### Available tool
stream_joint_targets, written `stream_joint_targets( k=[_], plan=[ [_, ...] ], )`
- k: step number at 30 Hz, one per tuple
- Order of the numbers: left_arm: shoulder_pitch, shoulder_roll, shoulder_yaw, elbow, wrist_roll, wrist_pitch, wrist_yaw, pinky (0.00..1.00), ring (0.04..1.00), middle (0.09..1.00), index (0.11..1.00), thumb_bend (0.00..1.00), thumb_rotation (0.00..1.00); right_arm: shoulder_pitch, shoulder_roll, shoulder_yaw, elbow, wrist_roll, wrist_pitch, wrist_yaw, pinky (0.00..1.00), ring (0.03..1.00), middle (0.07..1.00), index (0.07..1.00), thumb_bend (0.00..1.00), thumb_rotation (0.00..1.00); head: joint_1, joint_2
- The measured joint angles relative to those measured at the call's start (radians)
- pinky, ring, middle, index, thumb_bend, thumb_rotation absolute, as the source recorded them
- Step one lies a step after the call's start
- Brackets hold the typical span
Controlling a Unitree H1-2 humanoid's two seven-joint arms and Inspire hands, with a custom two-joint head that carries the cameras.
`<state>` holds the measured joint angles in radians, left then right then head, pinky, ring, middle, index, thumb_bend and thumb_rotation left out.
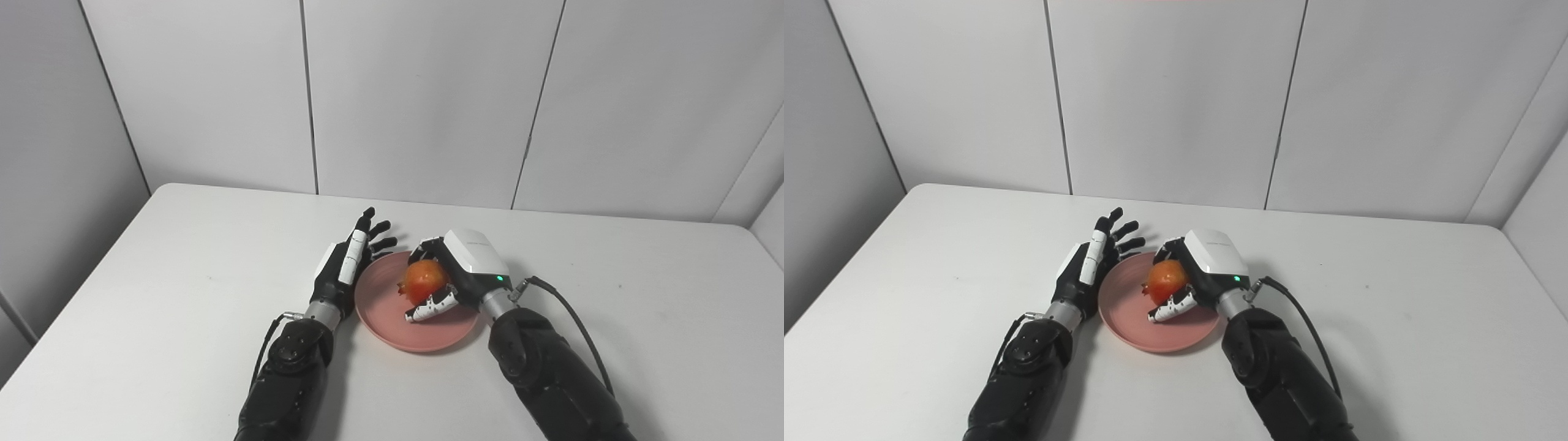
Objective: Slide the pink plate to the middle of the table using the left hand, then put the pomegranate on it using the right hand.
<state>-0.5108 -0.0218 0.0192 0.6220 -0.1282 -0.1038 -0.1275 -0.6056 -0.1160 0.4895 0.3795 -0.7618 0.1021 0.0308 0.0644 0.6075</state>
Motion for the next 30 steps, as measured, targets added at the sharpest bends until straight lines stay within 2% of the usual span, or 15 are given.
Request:
stream_joint_targets(
  k=[6, 8, 9, 10, 12, 15, 16, 21, 25, 29, 30],
  plan=[
    [0.0, -0.001, 0.0, -0.001, 0.001, 0.0, 0.0, 0.76, 0.822, 0.895, 1.0, 0.84, 0.97, 0.0, 0.002, 0.006, -0.001, -0.001, -0.001, 0.0, 0.24, 0.306, 0.409, 0.522, 0.52, 0.01, -0.008, 0.003],
    [0.0, 0.0, -0.001, -0.001, 0.002, 0.0, 0.002, 0.75, 0.821, 0.894, 1.0, 0.84, 0.97, 0.0, 0.002, 0.007, -0.002, -0.004, -0.001, 0.001, 0.24, 0.317, 0.41, 0.505, 0.52, 0.09, -0.008, 0.003],
    [0.0, 0.0, -0.002, -0.001, 0.002, 0.0, 0.002, 0.75, 0.825, 0.895, 1.0, 0.84, 0.97, 0.0, 0.001, 0.008, -0.003, -0.005, -0.001, 0.003, 0.25, 0.326, 0.412, 0.495, 0.52, 0.14, -0.008, 0.003],
    [0.0, 0.0, -0.002, -0.001, 0.003, 0.0, 0.002, 0.75, 0.826, 0.894, 1.0, 0.84, 0.97, 0.0, 0.001, 0.008, -0.004, -0.006, -0.001, 0.005, 0.26, 0.335, 0.419, 0.518, 0.65, 0.3, -0.008, 0.003],
    [0.0, 0.0, -0.004, 0.0, 0.004, 0.0, 0.002, 0.77, 0.856, 0.891, 1.0, 0.83, 0.98, 0.0, 0.0, 0.009, -0.005, -0.011, -0.001, 0.006, 0.34, 0.437, 0.511, 0.58, 0.83, 0.55, -0.008, 0.003],
    [0.0, 0.001, -0.007, 0.005, 0.005, -0.009, 0.002, 0.78, 0.878, 0.894, 1.0, 0.84, 0.98, 0.0, -0.007, 0.016, -0.009, -0.021, -0.001, 0.013, 0.39, 0.495, 0.574, 0.621, 0.9, 0.65, -0.009, 0.005],
    [0.0, 0.002, -0.008, 0.009, 0.007, -0.016, 0.002, 0.79, 0.886, 0.898, 1.0, 0.85, 0.98, 0.0, -0.01, 0.017, -0.011, -0.023, -0.001, 0.019, 0.42, 0.536, 0.628, 0.662, 0.96, 0.7, -0.009, 0.005],
    [-0.003, 0.002, -0.009, 0.022, 0.014, -0.029, 0.001, 0.8, 0.903, 0.901, 1.0, 0.87, 0.98, 0.0, -0.016, 0.014, -0.026, -0.022, -0.001, 0.032, 0.44, 0.587, 0.696, 0.719, 1.0, 0.77, -0.009, 0.005],
    [-0.005, 0.002, -0.01, 0.029, 0.018, -0.033, 0.001, 0.77, 0.881, 0.895, 1.0, 0.89, 0.98, 0.0, -0.016, 0.012, -0.042, -0.022, -0.001, 0.032, 0.55, 0.69, 0.763, 0.774, 1.0, 0.82, -0.011, 0.006],
    [-0.006, 0.002, -0.008, 0.028, 0.02, -0.034, -0.004, 0.77, 0.858, 0.884, 1.0, 0.87, 0.97, 0.003, -0.018, 0.005, -0.046, -0.019, -0.001, 0.03, 0.58, 0.718, 0.797, 0.826, 1.0, 0.84, -0.011, 0.006],
    [-0.006, 0.001, -0.007, 0.026, 0.019, -0.034, -0.006, 0.77, 0.872, 0.915, 1.0, 0.86, 0.97, 0.008, -0.017, -0.007, -0.049, -0.009, -0.003, 0.019, 0.58, 0.725, 0.807, 0.842, 1.0, 0.85, -0.011, 0.006]
  ],
)
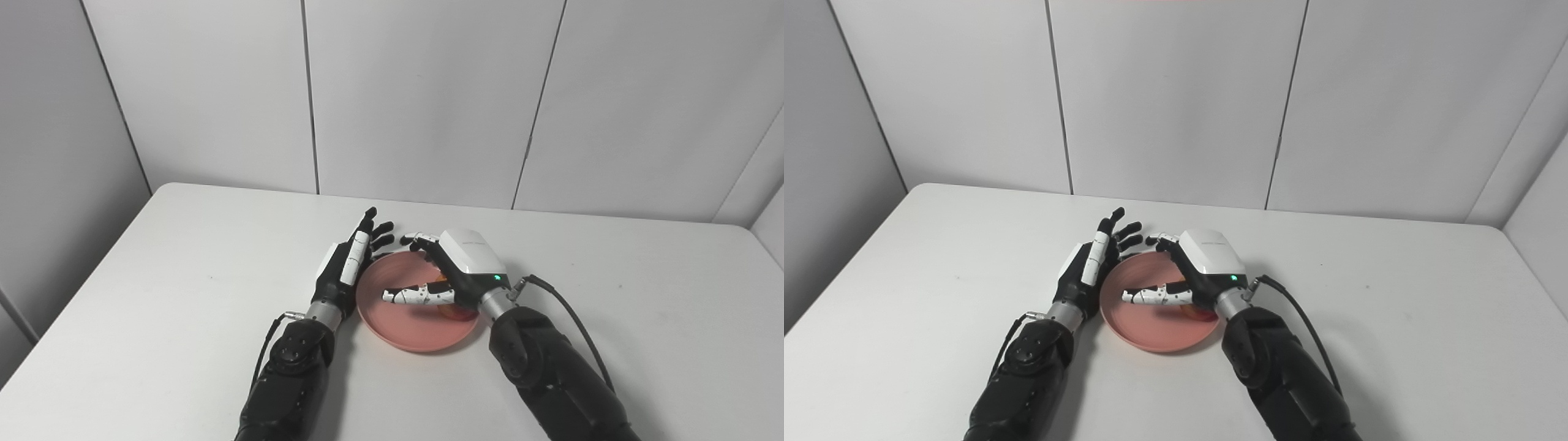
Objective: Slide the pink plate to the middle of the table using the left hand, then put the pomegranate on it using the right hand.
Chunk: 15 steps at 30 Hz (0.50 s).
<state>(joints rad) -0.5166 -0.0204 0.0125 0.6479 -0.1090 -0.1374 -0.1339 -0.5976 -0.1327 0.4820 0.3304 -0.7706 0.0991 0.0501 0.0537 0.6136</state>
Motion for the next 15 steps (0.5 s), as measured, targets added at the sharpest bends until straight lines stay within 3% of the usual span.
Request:
stream_joint_targets(
  k=[4, 10, 14, 15],
  plan=[
    [0.001, 0.001, -0.001, -0.007, -0.004, 0.004, -0.002, 0.8, 0.863, 0.94, 1.0, 0.87, 0.99, 0.021, 0.008, -0.063, -0.032, 0.045, -0.017, -0.072, 0.6, 0.74, 0.83, 0.865, 0.98, 0.91, -0.005, 0.003],
    [0.005, 0.0, 0.0, -0.013, -0.002, 0.006, 0.007, 0.88, 0.896, 0.913, 0.999, 0.89, 0.98, 0.026, 0.024, -0.121, -0.031, 0.078, -0.114, -0.204, 0.63, 0.782, 0.864, 0.885, 0.94, 0.99, -0.008, 0.003],
    [0.006, -0.006, 0.0, -0.015, 0.024, -0.004, 0.05, 0.93, 0.915, 0.906, 0.983, 0.9, 0.98, 0.029, 0.04, -0.179, 0.008, 0.137, -0.2, -0.279, 0.62, 0.782, 0.89, 0.882, 0.97, 1.0, -0.008, 0.003],
    [0.006, -0.008, 0.0, -0.015, 0.029, -0.007, 0.059, 0.96, 0.927, 0.914, 0.981, 0.89, 0.99, 0.032, 0.043, -0.197, 0.018, 0.16, -0.209, -0.291, 0.66, 0.804, 0.891, 0.881, 0.96, 1.0, -0.008, 0.003]
  ],
)
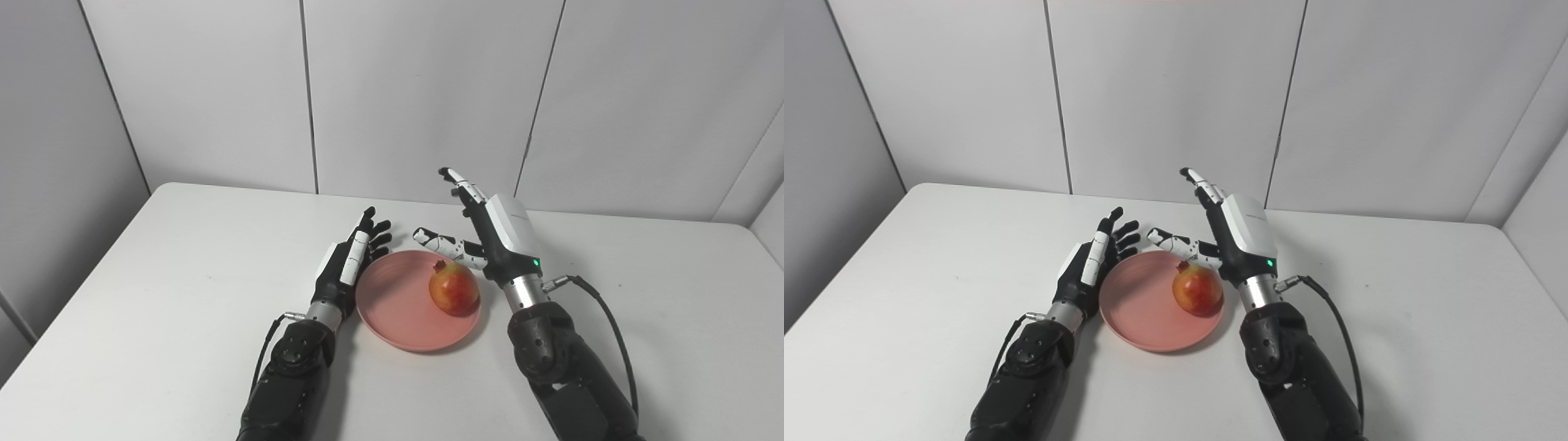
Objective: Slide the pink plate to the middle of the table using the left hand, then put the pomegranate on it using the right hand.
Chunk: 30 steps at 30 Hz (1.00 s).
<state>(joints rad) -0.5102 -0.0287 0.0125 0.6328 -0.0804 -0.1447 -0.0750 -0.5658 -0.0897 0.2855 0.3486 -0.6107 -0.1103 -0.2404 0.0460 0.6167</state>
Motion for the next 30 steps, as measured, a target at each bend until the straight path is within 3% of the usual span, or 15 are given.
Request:
stream_joint_targets(
  k=[5, 9, 16, 19, 26, 30],
  plan=[
    [0.005, -0.006, -0.007, -0.007, 0.059, -0.033, 0.057, 1.0, 0.996, 0.958, 0.999, 0.91, 1.0, 0.022, 0.049, -0.14, 0.061, 0.207, -0.065, -0.027, 0.84, 0.896, 0.918, 0.892, 0.9, 1.0, 0.002, 0.0],
    [0.006, -0.005, -0.021, -0.004, 0.133, -0.079, 0.13, 1.0, 1.0, 0.975, 1.0, 0.91, 1.0, 0.04, 0.099, -0.241, 0.09, 0.383, -0.071, -0.011, 0.85, 0.88, 0.913, 0.905, 0.9, 1.0, 0.002, 0.0],
    [0.004, -0.015, -0.014, 0.008, 0.196, -0.156, 0.255, 1.0, 1.0, 1.0, 1.0, 0.79, 0.97, 0.045, 0.132, -0.311, 0.118, 0.544, -0.069, 0.033, 0.94, 0.909, 0.933, 0.942, 0.84, 1.0, 0.002, 0.0],
    [0.002, -0.02, -0.007, 0.012, 0.204, -0.167, 0.295, 1.0, 1.0, 1.0, 1.0, 0.79, 0.99, 0.049, 0.143, -0.343, 0.149, 0.599, -0.054, 0.039, 0.95, 0.914, 0.931, 0.931, 0.85, 1.0, 0.002, 0.002],
    [0.002, -0.019, -0.004, 0.012, 0.202, -0.169, 0.294, 1.0, 1.0, 1.0, 1.0, 0.84, 0.99, 0.068, 0.143, -0.347, 0.23, 0.632, -0.054, 0.066, 1.0, 0.959, 0.937, 0.937, 0.86, 1.0, 0.003, 0.003],
    [0.002, -0.02, 0.007, 0.011, 0.166, -0.147, 0.28, 1.0, 1.0, 1.0, 1.0, 0.84, 0.98, 0.067, 0.109, -0.268, 0.24, 0.542, -0.056, 0.076, 0.99, 0.966, 0.951, 0.922, 0.94, 1.0, 0.003, 0.003]
  ],
)
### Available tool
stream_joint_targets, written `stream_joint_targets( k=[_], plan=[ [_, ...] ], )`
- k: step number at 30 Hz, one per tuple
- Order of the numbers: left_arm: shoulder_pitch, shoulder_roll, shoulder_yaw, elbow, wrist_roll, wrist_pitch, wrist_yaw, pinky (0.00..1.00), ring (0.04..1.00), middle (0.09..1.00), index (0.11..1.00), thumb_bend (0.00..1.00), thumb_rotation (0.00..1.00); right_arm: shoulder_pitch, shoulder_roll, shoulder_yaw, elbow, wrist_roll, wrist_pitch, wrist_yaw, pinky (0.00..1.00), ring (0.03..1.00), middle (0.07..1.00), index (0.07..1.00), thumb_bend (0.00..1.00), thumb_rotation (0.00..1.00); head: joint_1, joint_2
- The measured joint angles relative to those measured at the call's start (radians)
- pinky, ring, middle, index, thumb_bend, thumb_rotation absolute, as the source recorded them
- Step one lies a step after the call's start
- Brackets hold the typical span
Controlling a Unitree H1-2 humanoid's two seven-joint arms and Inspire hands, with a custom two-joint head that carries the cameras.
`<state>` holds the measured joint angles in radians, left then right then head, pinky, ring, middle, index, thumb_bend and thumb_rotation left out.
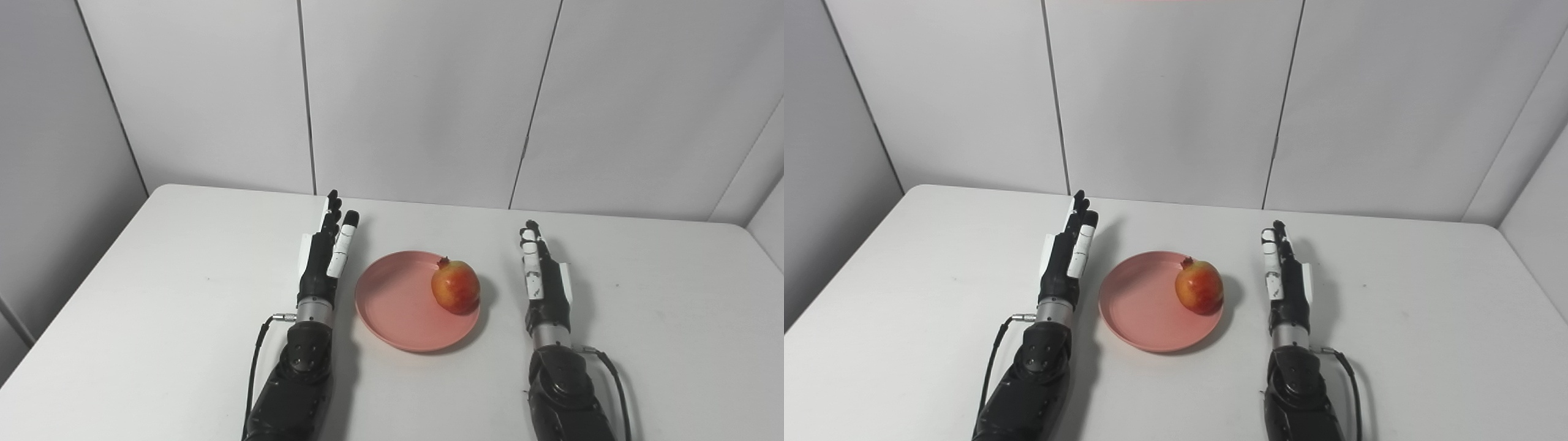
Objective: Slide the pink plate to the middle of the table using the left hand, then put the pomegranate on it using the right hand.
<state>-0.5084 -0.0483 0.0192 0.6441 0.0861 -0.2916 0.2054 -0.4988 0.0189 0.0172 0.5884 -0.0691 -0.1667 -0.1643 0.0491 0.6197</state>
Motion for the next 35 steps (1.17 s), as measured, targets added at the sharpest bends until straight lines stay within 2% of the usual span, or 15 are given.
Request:
stream_joint_targets(
  k=[7, 11, 17, 21, 25, 35],
  plan=[
    [0.001, -0.005, 0.009, -0.004, -0.028, 0.043, -0.006, 1.0, 1.0, 1.0, 1.0, 0.78, 1.0, -0.001, -0.008, 0.015, 0.005, -0.027, 0.003, 0.011, 1.0, 0.975, 0.931, 0.905, 0.89, 1.0, 0.005, 0.005],
    [0.001, -0.006, 0.014, -0.004, -0.037, 0.052, -0.005, 1.0, 1.0, 1.0, 1.0, 0.8, 1.0, -0.001, -0.008, 0.007, 0.004, 0.002, 0.016, 0.044, 1.0, 0.975, 0.932, 0.907, 0.87, 1.0, 0.006, 0.009],
    [-0.002, -0.013, 0.036, 0.003, -0.046, 0.085, 0.006, 1.0, 1.0, 1.0, 1.0, 0.88, 1.0, -0.001, -0.017, 0.011, 0.008, 0.007, 0.017, 0.074, 1.0, 0.985, 0.941, 0.919, 0.91, 1.0, 0.006, 0.009],
    [-0.001, -0.013, 0.039, 0.006, -0.039, 0.089, 0.034, 1.0, 1.0, 0.999, 1.0, 0.91, 1.0, -0.008, -0.016, 0.01, 0.024, 0.009, 0.016, 0.077, 1.0, 0.98, 0.938, 0.913, 0.9, 1.0, 0.006, 0.009],
    [-0.001, -0.013, 0.036, 0.006, -0.018, 0.089, 0.064, 1.0, 0.998, 0.988, 0.999, 0.92, 1.0, -0.008, -0.006, -0.014, 0.025, 0.042, 0.016, 0.083, 1.0, 0.987, 0.957, 0.925, 0.89, 1.0, 0.006, 0.011],
    [0.004, -0.013, 0.029, -0.004, -0.001, 0.109, 0.101, 1.0, 0.962, 0.933, 0.961, 0.97, 1.0, -0.008, -0.002, -0.026, 0.024, 0.059, 0.016, 0.091, 1.0, 0.982, 0.949, 0.917, 0.89, 1.0, 0.0, 0.014]
  ],
)
